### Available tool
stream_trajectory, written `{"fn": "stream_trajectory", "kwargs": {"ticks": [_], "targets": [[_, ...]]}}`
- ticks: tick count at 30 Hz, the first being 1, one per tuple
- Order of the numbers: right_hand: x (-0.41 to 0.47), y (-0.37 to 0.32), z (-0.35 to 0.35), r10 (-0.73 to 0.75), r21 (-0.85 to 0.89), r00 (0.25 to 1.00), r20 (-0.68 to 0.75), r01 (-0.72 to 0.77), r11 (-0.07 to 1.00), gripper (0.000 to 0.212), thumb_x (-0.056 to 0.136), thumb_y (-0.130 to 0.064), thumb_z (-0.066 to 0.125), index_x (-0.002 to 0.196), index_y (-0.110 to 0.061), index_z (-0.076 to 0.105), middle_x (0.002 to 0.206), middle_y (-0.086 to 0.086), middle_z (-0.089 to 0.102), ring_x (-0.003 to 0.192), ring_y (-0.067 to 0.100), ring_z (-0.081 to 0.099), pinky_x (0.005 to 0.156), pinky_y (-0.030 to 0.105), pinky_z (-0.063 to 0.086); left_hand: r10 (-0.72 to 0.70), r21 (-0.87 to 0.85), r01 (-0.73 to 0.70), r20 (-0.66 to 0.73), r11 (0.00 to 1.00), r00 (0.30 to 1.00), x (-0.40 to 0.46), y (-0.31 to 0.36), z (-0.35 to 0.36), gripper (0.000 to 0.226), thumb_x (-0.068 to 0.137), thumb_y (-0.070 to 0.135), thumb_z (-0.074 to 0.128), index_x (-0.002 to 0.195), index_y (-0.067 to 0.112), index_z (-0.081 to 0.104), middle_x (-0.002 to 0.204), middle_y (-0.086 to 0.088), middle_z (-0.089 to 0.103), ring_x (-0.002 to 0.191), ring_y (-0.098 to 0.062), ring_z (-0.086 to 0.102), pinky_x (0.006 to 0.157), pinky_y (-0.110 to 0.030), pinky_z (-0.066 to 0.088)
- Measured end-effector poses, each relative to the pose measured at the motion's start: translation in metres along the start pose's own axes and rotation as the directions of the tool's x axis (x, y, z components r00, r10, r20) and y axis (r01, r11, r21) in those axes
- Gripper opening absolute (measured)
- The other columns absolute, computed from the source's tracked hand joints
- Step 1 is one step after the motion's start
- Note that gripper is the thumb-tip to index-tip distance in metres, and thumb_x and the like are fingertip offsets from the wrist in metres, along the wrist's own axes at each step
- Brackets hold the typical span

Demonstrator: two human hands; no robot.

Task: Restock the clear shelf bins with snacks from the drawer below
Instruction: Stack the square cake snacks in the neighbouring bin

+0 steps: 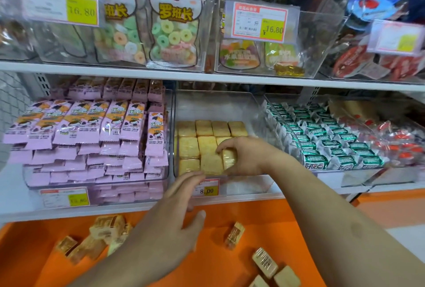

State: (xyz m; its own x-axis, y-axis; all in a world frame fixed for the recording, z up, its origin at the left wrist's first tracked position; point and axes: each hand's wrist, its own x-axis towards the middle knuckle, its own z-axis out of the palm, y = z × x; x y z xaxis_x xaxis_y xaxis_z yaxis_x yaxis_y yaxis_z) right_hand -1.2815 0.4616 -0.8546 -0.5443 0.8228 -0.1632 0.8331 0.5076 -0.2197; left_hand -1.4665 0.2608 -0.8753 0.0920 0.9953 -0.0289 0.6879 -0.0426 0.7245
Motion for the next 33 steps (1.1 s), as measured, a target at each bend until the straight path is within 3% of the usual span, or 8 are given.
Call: {"fn": "stream_trajectory", "kwargs": {"ticks": [4, 8, 12, 16, 20, 26, 30, 33], "targets": [[0.001, 0.009, 0.006, -0.012, 0.164, 1.0, 0.004, 0.011, 0.986, 0.048, 0.075, -0.039, 0.093, 0.117, -0.033, 0.072, 0.116, -0.017, 0.066, 0.109, 0.004, 0.058, 0.083, 0.017, 0.043, -0.008, 0.008, 0.008, -0.002, 1.0, 1.0, 0.001, 0.0, 0.001, 0.063, 0.102, 0.048, 0.054, 0.147, 0.066, 0.014, 0.144, 0.053, 0.006, 0.115, 0.013, 0.05, 0.087, -0.021, 0.052], [0.002, 0.014, 0.005, 0.01, 0.214, 1.0, 0.03, -0.016, 0.977, 0.049, 0.077, -0.03, 0.093, 0.121, -0.032, 0.072, 0.126, -0.013, 0.067, 0.118, 0.008, 0.061, 0.099, 0.028, 0.052, -0.002, 0.006, 0.002, -0.007, 1.0, 1.0, 0.003, -0.002, 0.002, 0.064, 0.102, 0.045, 0.056, 0.146, 0.066, 0.016, 0.143, 0.052, 0.007, 0.115, 0.014, 0.049, 0.089, -0.022, 0.053], [0.001, 0.017, 0.003, 0.022, 0.173, 1.0, 0.01, -0.023, 0.985, 0.051, 0.079, -0.025, 0.091, 0.126, -0.031, 0.072, 0.126, -0.01, 0.067, 0.116, 0.009, 0.061, 0.093, 0.021, 0.045, 0.013, 0.013, -0.012, -0.016, 1.0, 1.0, 0.004, -0.003, 0.002, 0.065, 0.101, 0.044, 0.058, 0.146, 0.066, 0.016, 0.144, 0.052, 0.007, 0.114, 0.014, 0.05, 0.091, -0.024, 0.054], [0.002, 0.015, 0.003, 0.047, 0.135, 0.999, -0.011, -0.046, 0.99, 0.052, 0.079, -0.027, 0.09, 0.127, -0.037, 0.073, 0.127, -0.012, 0.068, 0.118, 0.011, 0.062, 0.097, 0.023, 0.047, 0.029, 0.028, -0.028, -0.021, 0.999, 0.999, 0.004, -0.004, 0.002, 0.064, 0.102, 0.045, 0.056, 0.148, 0.063, 0.016, 0.144, 0.053, 0.005, 0.113, 0.015, 0.05, 0.089, -0.021, 0.053], [0.005, 0.009, 0.007, 0.025, 0.258, 0.999, 0.027, -0.031, 0.966, 0.051, 0.079, -0.019, 0.09, 0.124, -0.039, 0.074, 0.109, -0.019, 0.068, 0.101, -0.004, 0.062, 0.086, 0.014, 0.047, 0.04, 0.018, -0.04, -0.02, 0.999, 0.999, 0.002, -0.006, 0.001, 0.064, 0.102, 0.042, 0.056, 0.15, 0.061, 0.018, 0.144, 0.052, 0.007, 0.114, 0.014, 0.05, 0.088, -0.019, 0.052], [0.009, 0.005, 0.013, 0.013, 0.278, 0.999, 0.034, -0.022, 0.96, 0.039, 0.077, -0.028, 0.092, 0.112, -0.04, 0.079, 0.115, -0.014, 0.071, 0.107, 0.005, 0.064, 0.096, 0.027, 0.054, 0.036, 0.007, -0.036, -0.006, 0.999, 0.999, 0.002, -0.008, 0.0, 0.062, 0.103, 0.043, 0.056, 0.149, 0.062, 0.019, 0.142, 0.055, 0.004, 0.114, 0.011, 0.051, 0.091, -0.024, 0.053], [0.012, 0.005, 0.015, 0.017, 0.263, 1.0, 0.018, -0.021, 0.965, 0.035, 0.072, -0.031, 0.095, 0.101, -0.039, 0.078, 0.107, -0.014, 0.069, 0.099, 0.004, 0.064, 0.088, 0.026, 0.055, 0.037, 0.006, -0.037, -0.012, 0.999, 0.999, 0.002, -0.009, 0.001, 0.063, 0.103, 0.042, 0.057, 0.149, 0.062, 0.018, 0.143, 0.054, 0.005, 0.113, 0.011, 0.051, 0.09, -0.024, 0.053], [0.018, 0.001, 0.019, 0.046, 0.191, 0.998, -0.033, -0.038, 0.981, 0.043, 0.062, -0.032, 0.099, 0.089, -0.032, 0.066, 0.1, -0.006, 0.065, 0.087, 0.016, 0.062, 0.077, 0.035, 0.058, 0.032, 0.005, -0.032, -0.014, 0.999, 0.999, 0.002, -0.01, 0.003, 0.064, 0.102, 0.042, 0.057, 0.149, 0.062, 0.018, 0.142, 0.055, 0.003, 0.113, 0.011, 0.051, 0.089, -0.022, 0.053]]}}
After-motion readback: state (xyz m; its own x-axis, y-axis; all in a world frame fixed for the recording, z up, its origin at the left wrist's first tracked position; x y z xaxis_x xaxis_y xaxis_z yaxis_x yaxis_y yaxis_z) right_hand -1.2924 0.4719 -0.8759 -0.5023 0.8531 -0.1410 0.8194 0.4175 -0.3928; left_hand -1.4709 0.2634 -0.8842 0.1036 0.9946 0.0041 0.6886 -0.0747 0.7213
